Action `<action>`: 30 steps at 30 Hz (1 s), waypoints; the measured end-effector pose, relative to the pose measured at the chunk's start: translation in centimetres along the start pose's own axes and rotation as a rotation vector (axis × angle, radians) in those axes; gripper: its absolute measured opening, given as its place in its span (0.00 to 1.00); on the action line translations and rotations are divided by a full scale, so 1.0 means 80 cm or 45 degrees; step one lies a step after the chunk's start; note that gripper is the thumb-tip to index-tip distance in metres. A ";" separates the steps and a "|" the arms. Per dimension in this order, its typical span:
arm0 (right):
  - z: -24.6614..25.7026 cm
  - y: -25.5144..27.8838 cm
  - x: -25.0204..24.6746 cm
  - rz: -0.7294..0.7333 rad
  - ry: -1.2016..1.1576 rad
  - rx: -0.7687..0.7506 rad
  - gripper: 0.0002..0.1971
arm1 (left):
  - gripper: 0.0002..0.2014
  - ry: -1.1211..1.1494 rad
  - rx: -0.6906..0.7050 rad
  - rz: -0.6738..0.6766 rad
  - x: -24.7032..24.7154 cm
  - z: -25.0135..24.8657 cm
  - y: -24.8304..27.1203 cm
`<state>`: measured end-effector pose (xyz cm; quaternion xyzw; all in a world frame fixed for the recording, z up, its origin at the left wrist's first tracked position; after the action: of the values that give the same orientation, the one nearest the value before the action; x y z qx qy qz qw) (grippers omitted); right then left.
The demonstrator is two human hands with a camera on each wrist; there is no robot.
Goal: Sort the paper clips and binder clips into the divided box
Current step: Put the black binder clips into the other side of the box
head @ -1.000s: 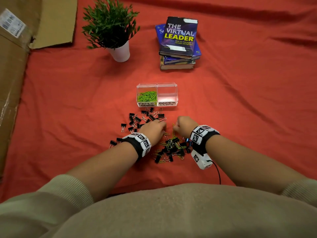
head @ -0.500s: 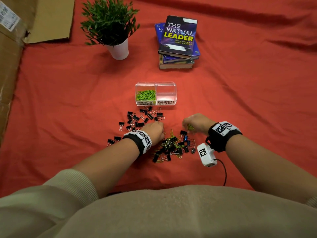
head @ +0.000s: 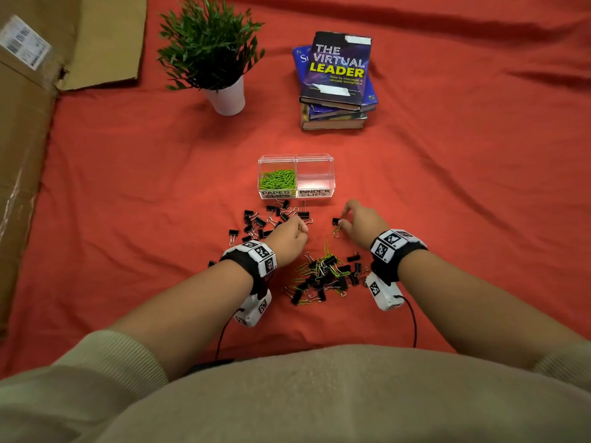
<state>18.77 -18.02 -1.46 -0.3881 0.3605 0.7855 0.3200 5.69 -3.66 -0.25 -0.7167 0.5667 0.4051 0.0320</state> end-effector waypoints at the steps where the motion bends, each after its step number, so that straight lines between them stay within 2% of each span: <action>1: -0.001 -0.001 -0.001 -0.015 -0.034 0.019 0.08 | 0.08 0.040 -0.034 0.001 0.001 0.000 -0.001; 6: -0.014 0.007 -0.007 0.152 -0.007 -0.047 0.04 | 0.18 0.227 -0.106 0.068 0.011 -0.001 -0.004; 11: -0.011 0.016 -0.007 0.139 0.116 -0.161 0.07 | 0.16 0.340 -0.209 0.124 0.017 -0.014 -0.008; 14: 0.003 0.017 0.004 0.116 0.203 -0.255 0.11 | 0.21 0.060 -0.078 0.057 0.022 -0.017 -0.012; 17: 0.011 0.015 0.012 0.074 0.365 -0.328 0.11 | 0.18 -0.191 -0.001 0.082 0.029 -0.020 -0.013; 20: 0.005 0.014 0.011 0.050 0.400 -0.287 0.10 | 0.15 -0.294 0.034 0.143 0.037 -0.020 -0.009; 24: -0.008 0.014 0.002 0.042 0.330 -0.186 0.11 | 0.13 -0.573 0.297 0.091 0.047 -0.021 0.000; 27: -0.009 0.015 -0.001 0.044 0.304 -0.227 0.13 | 0.15 -0.723 0.423 0.123 0.053 -0.020 0.002; 30: -0.007 0.013 0.000 0.060 0.363 -0.267 0.13 | 0.12 -0.769 0.442 0.140 0.054 -0.017 -0.001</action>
<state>18.16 -19.02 -1.37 -0.5182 0.3274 0.7630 0.2051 6.66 -7.71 -2.02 -0.5168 0.6299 0.4975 0.2977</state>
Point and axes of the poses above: each hand's wrist, its own y-axis away from the middle knuckle, its own x-axis out of the palm, z = x × y, the point moved 1 cm from there along -y, towards the middle knuckle, and after that the axes turned 9 degrees about -z, right-handed, at the moved point
